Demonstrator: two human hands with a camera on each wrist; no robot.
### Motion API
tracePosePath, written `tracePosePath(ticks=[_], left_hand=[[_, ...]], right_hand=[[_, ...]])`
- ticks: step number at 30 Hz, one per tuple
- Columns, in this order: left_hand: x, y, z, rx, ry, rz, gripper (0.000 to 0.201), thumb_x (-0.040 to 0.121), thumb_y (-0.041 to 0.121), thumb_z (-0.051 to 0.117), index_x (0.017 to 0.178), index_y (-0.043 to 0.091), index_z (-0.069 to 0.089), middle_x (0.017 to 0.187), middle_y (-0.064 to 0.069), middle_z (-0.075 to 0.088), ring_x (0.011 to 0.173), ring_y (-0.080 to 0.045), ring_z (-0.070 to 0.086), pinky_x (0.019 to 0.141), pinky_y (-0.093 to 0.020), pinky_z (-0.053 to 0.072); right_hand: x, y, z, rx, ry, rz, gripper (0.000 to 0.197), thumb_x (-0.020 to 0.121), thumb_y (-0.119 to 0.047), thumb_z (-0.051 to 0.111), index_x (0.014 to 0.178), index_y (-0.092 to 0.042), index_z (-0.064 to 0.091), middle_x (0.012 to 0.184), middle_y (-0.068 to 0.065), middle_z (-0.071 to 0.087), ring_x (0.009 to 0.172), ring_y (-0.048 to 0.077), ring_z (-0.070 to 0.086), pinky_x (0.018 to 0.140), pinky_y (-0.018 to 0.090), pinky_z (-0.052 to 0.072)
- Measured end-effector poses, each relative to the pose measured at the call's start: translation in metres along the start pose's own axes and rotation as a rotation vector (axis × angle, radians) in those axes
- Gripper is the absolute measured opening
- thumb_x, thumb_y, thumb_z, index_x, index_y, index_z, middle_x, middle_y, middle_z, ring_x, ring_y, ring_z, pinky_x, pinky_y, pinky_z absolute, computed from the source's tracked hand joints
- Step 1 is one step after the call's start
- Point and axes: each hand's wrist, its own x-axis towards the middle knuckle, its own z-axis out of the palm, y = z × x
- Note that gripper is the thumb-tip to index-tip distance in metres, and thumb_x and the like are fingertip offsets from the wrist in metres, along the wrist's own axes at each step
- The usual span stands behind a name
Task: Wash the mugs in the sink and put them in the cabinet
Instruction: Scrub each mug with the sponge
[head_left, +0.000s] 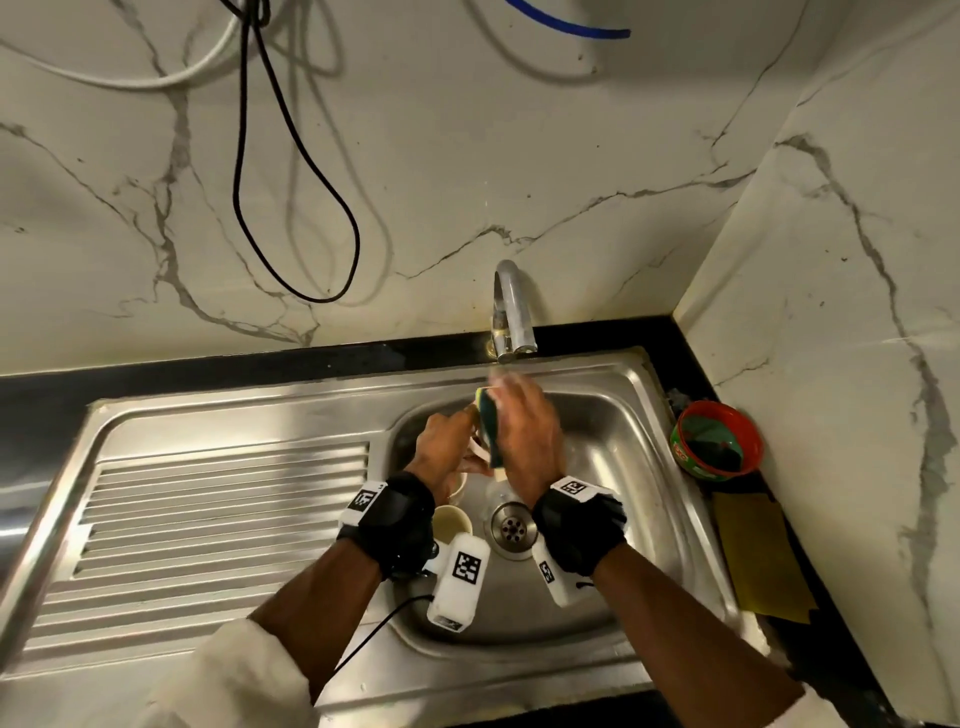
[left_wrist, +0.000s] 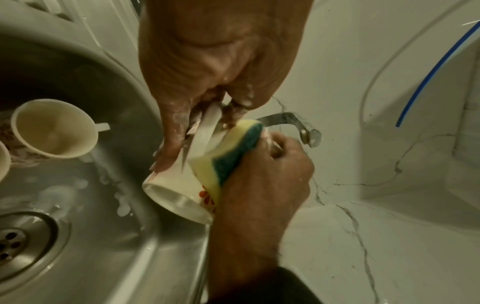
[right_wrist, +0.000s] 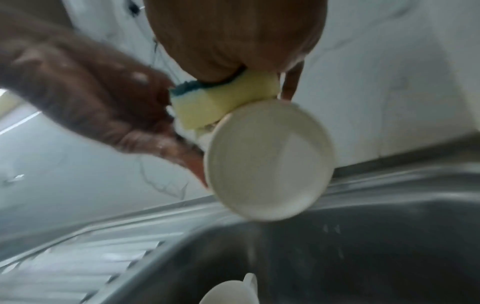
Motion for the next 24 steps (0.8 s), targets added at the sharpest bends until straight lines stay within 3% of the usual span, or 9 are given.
tracePosePath(ticks=[3,6,8,11,13,15,19,22,24], left_hand=[[0.001,0.000,0.001,-0.069,0.061,-0.024,0.019,0.088,0.017,0.051,0.081,0.008,0.066,0.085,-0.017,0.065,0.074,-0.033,0.065,0.071,-0.046,0.059],[-0.005,0.001,-0.001,-0.082,0.031,-0.020,0.021,0.088,0.019,0.053,0.088,0.005,0.068,0.091,-0.021,0.069,0.078,-0.034,0.069,0.076,-0.052,0.060],[-0.007,0.001,0.000,-0.108,0.028,-0.023,0.025,0.093,0.023,0.057,0.101,0.002,0.069,0.096,-0.022,0.071,0.082,-0.034,0.072,0.076,-0.054,0.060],[-0.007,0.002,0.002,-0.155,0.028,-0.047,0.039,0.095,0.034,0.061,0.116,0.001,0.061,0.106,-0.023,0.069,0.086,-0.033,0.073,0.072,-0.050,0.061],[-0.007,0.003,0.000,-0.137,-0.010,-0.051,0.040,0.096,0.037,0.059,0.119,0.005,0.060,0.110,-0.021,0.069,0.090,-0.031,0.073,0.077,-0.050,0.060],[-0.008,0.004,-0.003,-0.103,-0.045,-0.051,0.034,0.097,0.037,0.057,0.115,0.008,0.063,0.109,-0.018,0.070,0.093,-0.031,0.072,0.083,-0.051,0.059],[-0.009,0.001,-0.002,-0.109,-0.019,-0.043,0.033,0.097,0.035,0.057,0.112,0.006,0.066,0.102,-0.018,0.073,0.091,-0.031,0.073,0.080,-0.053,0.059],[-0.007,0.000,0.002,-0.102,0.009,-0.001,0.027,0.098,0.027,0.056,0.105,0.004,0.068,0.100,-0.021,0.071,0.086,-0.031,0.071,0.070,-0.044,0.061],[-0.010,0.001,0.004,-0.085,0.031,0.014,0.018,0.098,0.025,0.056,0.096,0.009,0.063,0.100,-0.018,0.069,0.086,-0.030,0.071,0.069,-0.043,0.061]], right_hand=[[-0.005,-0.006,0.005,0.081,-0.107,0.020,0.055,0.100,-0.043,0.032,0.134,-0.005,0.053,0.139,0.015,0.053,0.135,0.028,0.044,0.113,0.045,0.035],[-0.004,-0.001,0.003,0.081,-0.175,0.081,0.064,0.099,-0.054,0.020,0.139,-0.012,0.046,0.144,0.009,0.048,0.140,0.022,0.037,0.118,0.044,0.024],[-0.002,0.003,0.003,0.164,-0.125,0.160,0.052,0.099,-0.051,0.028,0.128,-0.014,0.051,0.128,0.008,0.057,0.120,0.022,0.053,0.106,0.041,0.039],[0.013,0.008,0.006,0.314,0.008,0.502,0.033,0.102,-0.038,0.038,0.116,-0.012,0.052,0.102,0.013,0.065,0.092,0.029,0.064,0.082,0.048,0.052],[0.023,0.016,0.004,0.404,0.010,0.754,0.029,0.102,-0.036,0.038,0.114,-0.010,0.046,0.104,0.018,0.065,0.093,0.034,0.065,0.081,0.050,0.053],[0.029,0.023,0.000,0.404,-0.008,0.867,0.031,0.102,-0.035,0.040,0.112,-0.006,0.047,0.108,0.020,0.065,0.098,0.036,0.063,0.082,0.043,0.051],[0.023,0.013,0.001,-0.119,-0.016,0.627,0.039,0.102,-0.037,0.038,0.106,-0.010,0.066,0.105,0.013,0.069,0.101,0.030,0.059,0.087,0.041,0.044],[0.008,-0.009,0.012,-0.019,0.018,0.418,0.057,0.098,-0.056,0.032,0.113,-0.009,0.060,0.104,0.011,0.065,0.098,0.026,0.058,0.088,0.040,0.046],[0.005,-0.010,0.013,0.032,0.035,0.431,0.055,0.098,-0.054,0.037,0.111,-0.004,0.055,0.105,0.014,0.062,0.099,0.028,0.056,0.090,0.039,0.044]])
